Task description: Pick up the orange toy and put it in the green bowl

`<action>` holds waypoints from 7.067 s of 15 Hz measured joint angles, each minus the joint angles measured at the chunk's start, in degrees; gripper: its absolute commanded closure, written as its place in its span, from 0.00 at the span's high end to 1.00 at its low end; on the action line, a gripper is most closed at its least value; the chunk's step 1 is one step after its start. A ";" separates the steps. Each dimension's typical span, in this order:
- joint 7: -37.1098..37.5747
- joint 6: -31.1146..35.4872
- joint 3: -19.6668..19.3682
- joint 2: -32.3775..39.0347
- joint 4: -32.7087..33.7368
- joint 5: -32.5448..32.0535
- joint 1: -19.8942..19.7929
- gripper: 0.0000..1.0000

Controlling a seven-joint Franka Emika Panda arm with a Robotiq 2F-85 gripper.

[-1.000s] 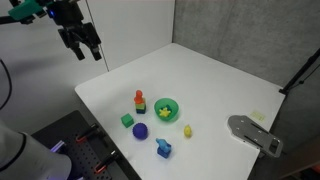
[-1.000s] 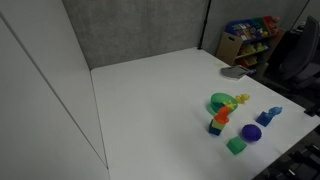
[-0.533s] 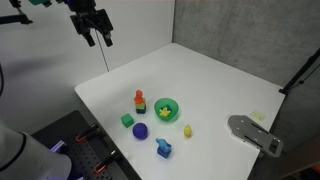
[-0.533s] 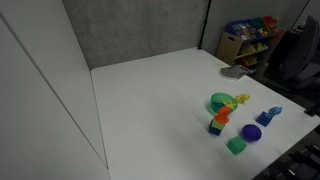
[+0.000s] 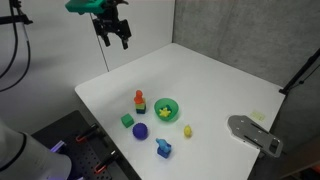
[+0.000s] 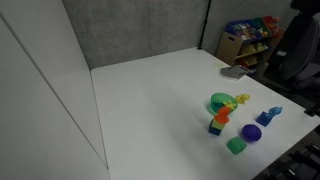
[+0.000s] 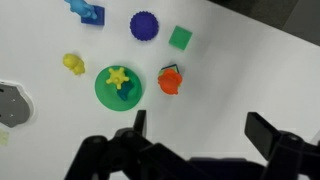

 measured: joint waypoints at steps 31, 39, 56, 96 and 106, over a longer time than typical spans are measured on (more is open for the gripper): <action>2.53 26.24 -1.91 26.75 -2.88 -5.02 -0.95 1.00; 4.56 30.39 -2.65 37.43 0.89 -7.35 -0.76 1.00; 5.23 26.75 -3.44 43.36 6.96 -7.41 1.18 0.14; 11.19 20.02 -11.40 46.42 16.41 -7.51 -2.11 1.00; 5.87 12.24 -10.01 28.06 2.58 -7.35 -3.23 1.00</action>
